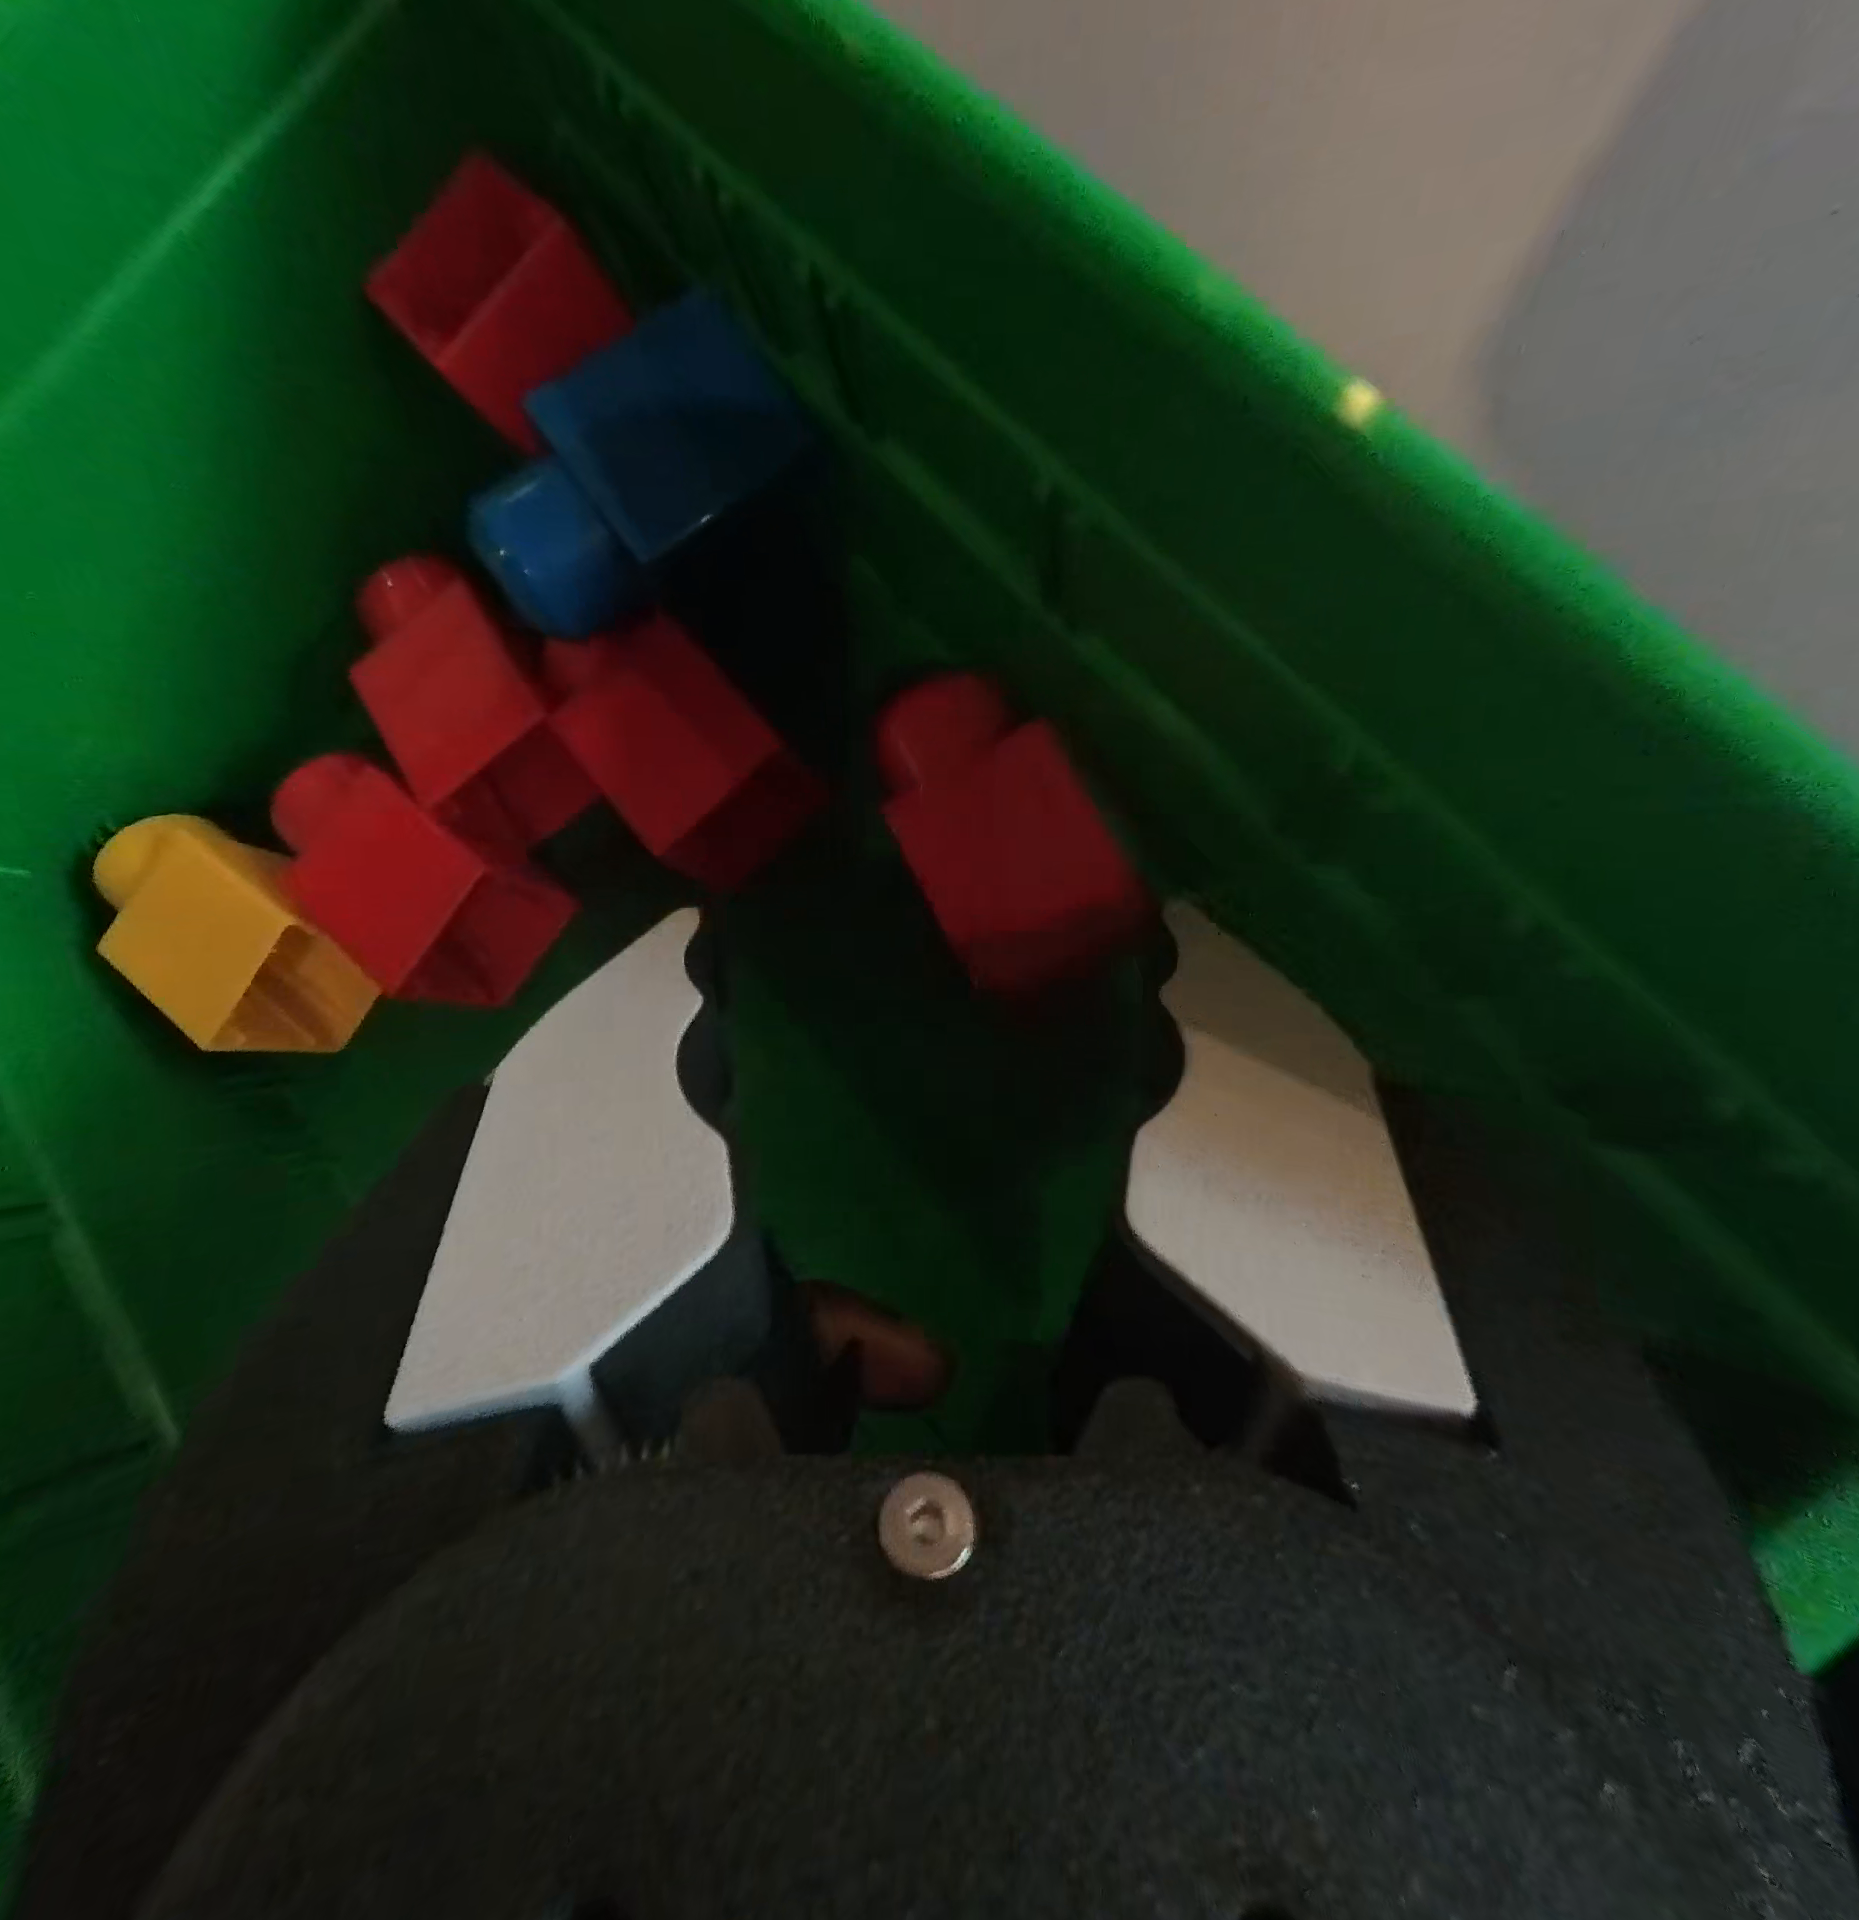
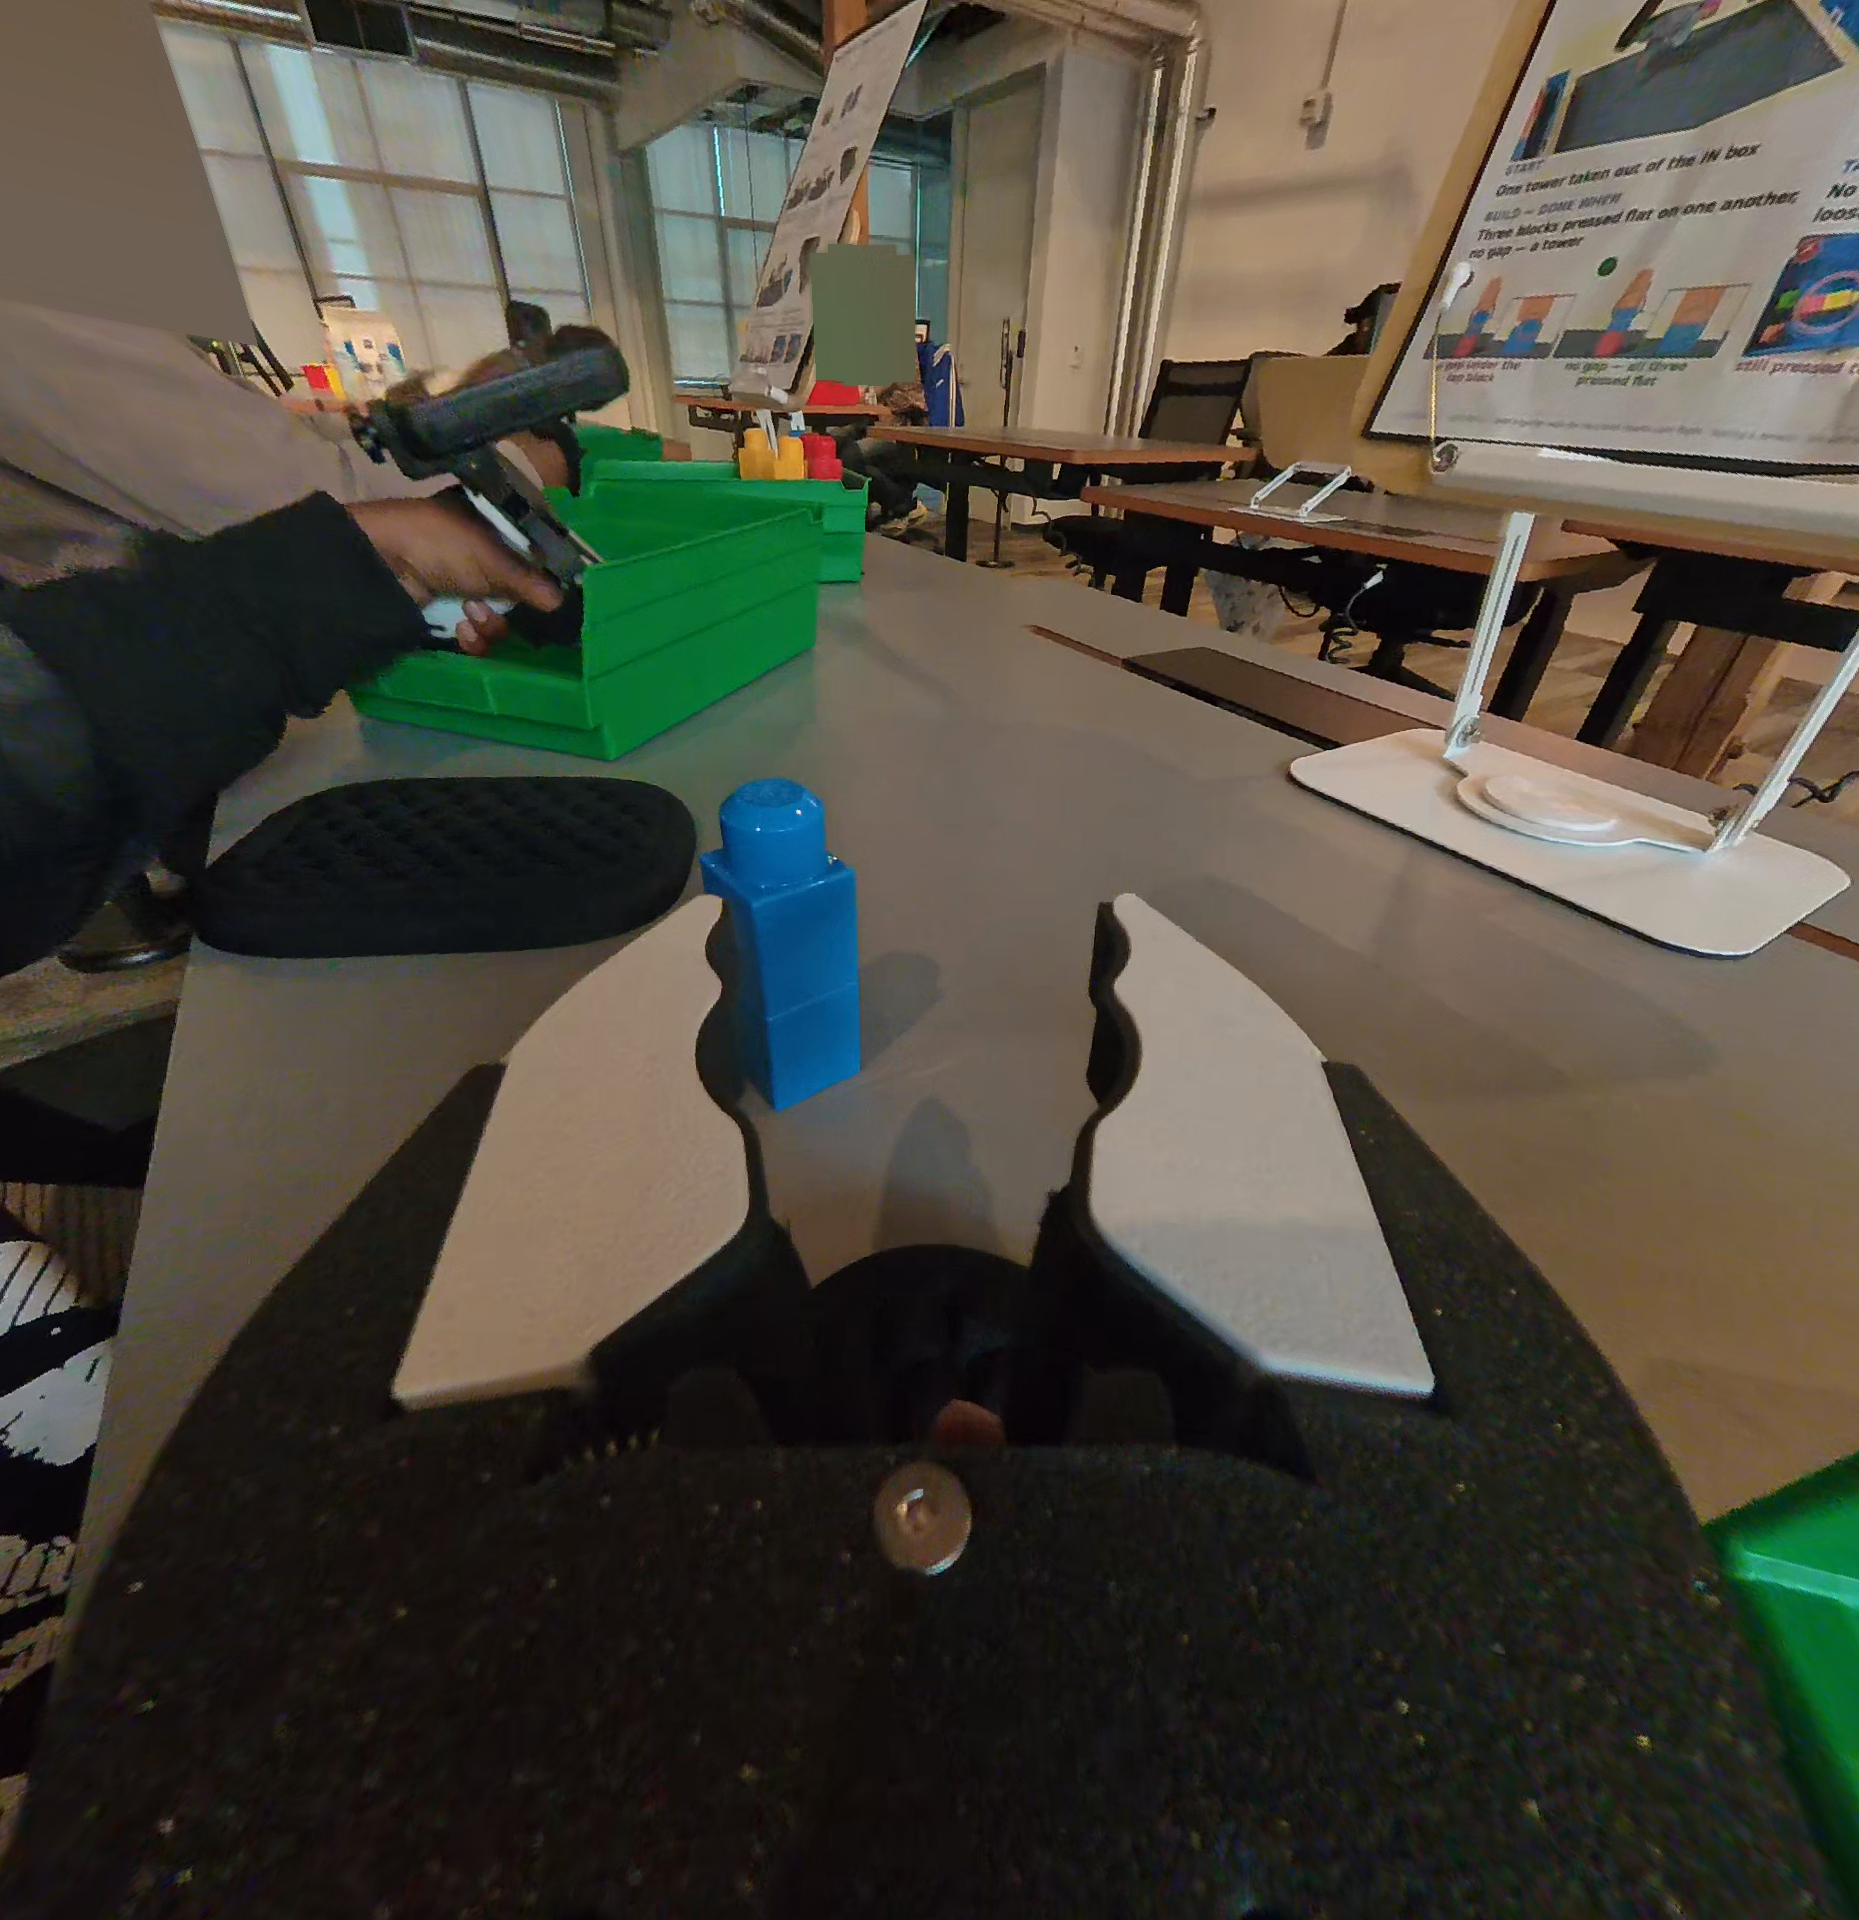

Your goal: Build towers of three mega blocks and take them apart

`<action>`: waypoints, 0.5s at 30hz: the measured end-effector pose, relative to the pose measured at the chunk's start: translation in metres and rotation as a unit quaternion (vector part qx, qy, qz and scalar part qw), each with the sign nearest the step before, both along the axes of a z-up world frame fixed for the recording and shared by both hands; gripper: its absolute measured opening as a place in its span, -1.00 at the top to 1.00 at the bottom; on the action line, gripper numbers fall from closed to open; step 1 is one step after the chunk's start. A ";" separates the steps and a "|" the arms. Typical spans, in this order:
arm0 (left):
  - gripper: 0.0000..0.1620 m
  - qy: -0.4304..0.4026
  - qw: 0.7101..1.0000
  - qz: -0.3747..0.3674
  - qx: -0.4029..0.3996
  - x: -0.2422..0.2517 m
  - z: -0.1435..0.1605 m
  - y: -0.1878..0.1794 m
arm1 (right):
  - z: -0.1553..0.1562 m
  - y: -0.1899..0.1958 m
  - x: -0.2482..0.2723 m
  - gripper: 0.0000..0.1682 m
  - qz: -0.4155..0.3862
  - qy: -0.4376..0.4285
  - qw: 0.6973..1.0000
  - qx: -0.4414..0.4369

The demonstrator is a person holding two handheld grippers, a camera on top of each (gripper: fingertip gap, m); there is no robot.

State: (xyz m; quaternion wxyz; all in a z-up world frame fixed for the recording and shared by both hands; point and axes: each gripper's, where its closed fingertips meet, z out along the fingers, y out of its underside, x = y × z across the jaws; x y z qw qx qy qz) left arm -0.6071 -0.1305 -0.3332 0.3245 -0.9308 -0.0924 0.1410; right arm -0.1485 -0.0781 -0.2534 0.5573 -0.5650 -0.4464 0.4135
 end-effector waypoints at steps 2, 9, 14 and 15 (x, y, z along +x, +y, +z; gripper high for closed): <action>0.08 0.014 1.000 0.007 -0.012 -0.005 -0.005 -0.004 | 0.001 0.001 0.001 0.24 -0.001 0.005 1.000 -0.001; 0.08 0.003 1.000 -0.014 0.023 0.002 -0.003 0.007 | -0.001 0.001 0.000 0.25 0.000 -0.001 1.000 -0.002; 0.53 0.026 0.999 -0.022 0.012 -0.006 -0.008 0.010 | 0.000 0.000 0.000 0.25 0.001 0.001 1.000 -0.002; 0.53 0.026 0.999 -0.023 0.016 -0.006 -0.007 0.009 | 0.000 0.000 0.000 0.25 0.001 0.003 1.000 -0.002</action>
